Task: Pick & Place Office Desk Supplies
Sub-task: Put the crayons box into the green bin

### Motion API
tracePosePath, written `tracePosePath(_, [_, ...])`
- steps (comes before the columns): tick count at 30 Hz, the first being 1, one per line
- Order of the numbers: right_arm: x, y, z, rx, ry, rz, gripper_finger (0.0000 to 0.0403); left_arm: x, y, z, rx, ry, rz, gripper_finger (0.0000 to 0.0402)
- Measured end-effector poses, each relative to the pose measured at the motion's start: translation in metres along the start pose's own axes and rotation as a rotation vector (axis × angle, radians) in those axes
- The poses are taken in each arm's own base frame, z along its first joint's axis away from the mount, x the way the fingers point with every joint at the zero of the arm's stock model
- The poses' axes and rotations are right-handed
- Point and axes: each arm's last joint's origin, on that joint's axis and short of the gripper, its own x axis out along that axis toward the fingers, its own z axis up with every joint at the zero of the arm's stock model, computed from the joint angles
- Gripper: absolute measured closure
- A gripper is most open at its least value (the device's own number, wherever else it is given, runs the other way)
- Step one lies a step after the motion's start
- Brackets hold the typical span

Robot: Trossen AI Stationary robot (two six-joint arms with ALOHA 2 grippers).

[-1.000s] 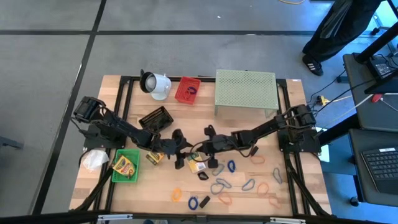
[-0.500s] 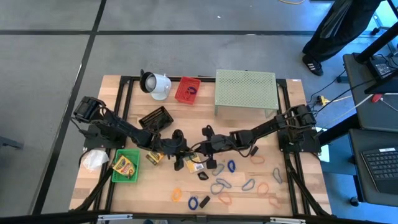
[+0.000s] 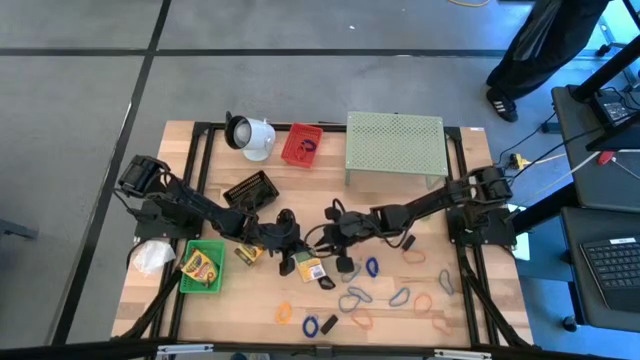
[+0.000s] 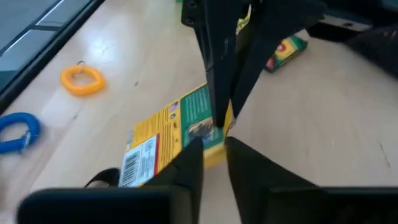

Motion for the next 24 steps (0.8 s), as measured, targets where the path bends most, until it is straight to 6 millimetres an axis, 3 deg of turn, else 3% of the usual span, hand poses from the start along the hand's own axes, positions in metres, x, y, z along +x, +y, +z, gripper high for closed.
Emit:
tracePosePath(5, [-0.023,-0.004,0.009,0.064,0.060,-0.018,0.0249,-0.005,-0.001,0.003,-0.003,0.005,-0.008,0.0400])
tracePosePath(10, [-0.052,-0.002,0.019,0.114,0.109,-0.038,0.0203,-0.030,-0.007,0.027,0.014,0.059,0.030,0.0400])
tracePosePath(17, [-0.077,0.009,0.023,0.135,0.157,-0.104,0.0206,-0.096,-0.030,0.063,-0.043,0.267,0.091,0.0399])
tracePosePath(24, [-0.076,0.021,0.017,0.141,0.203,-0.100,0.0226,-0.177,-0.059,0.091,-0.263,0.458,0.108,0.0399])
